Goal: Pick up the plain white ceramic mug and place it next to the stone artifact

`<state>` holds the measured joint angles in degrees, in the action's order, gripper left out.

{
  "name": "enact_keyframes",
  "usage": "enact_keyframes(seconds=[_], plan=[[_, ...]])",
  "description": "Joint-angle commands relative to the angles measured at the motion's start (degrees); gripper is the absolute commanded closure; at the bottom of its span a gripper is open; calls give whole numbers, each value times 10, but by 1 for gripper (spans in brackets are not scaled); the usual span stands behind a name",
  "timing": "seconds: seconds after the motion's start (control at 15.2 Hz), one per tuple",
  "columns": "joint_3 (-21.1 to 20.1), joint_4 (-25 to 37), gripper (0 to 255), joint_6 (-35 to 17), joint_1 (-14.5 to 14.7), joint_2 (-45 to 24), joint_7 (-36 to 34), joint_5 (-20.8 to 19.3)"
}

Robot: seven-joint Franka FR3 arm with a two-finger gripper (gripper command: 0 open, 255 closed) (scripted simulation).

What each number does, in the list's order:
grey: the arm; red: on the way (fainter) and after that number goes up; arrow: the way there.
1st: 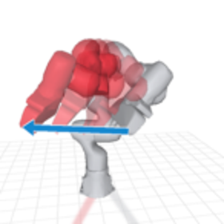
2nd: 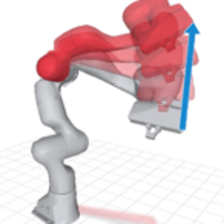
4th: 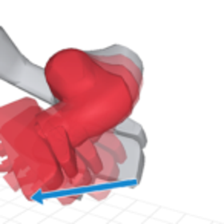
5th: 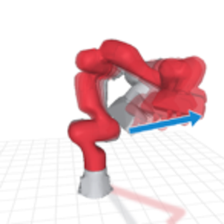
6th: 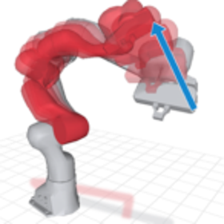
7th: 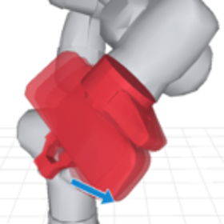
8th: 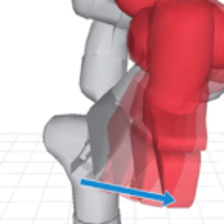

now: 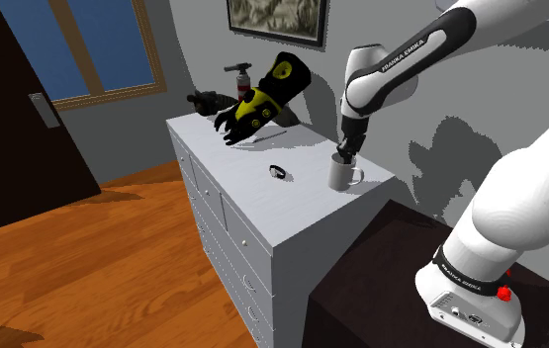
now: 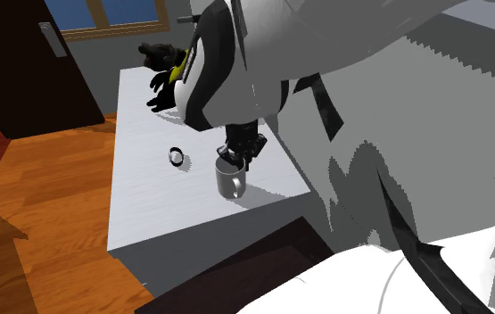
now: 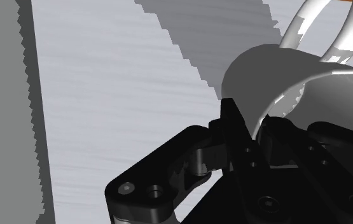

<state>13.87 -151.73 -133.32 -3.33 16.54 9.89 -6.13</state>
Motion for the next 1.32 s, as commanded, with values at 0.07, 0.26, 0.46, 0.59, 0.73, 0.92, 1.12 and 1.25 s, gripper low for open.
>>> enact_keyframes(seconds=[0.07,0.26,0.46,0.59,0.73,0.92,1.12,1.25], plan=[[-2,8,255,24,-1,16,-1,-2],[-5,19,255,52,-2,33,-3,-3],[-7,31,255,79,-2,48,-4,-3],[-9,40,255,97,-2,57,-5,-3],[-10,50,255,115,-2,66,-5,-3],[-13,64,255,141,-2,77,-5,-3],[-15,80,255,167,-2,87,-6,-3],[-17,91,255,184,-2,93,-6,-2]])
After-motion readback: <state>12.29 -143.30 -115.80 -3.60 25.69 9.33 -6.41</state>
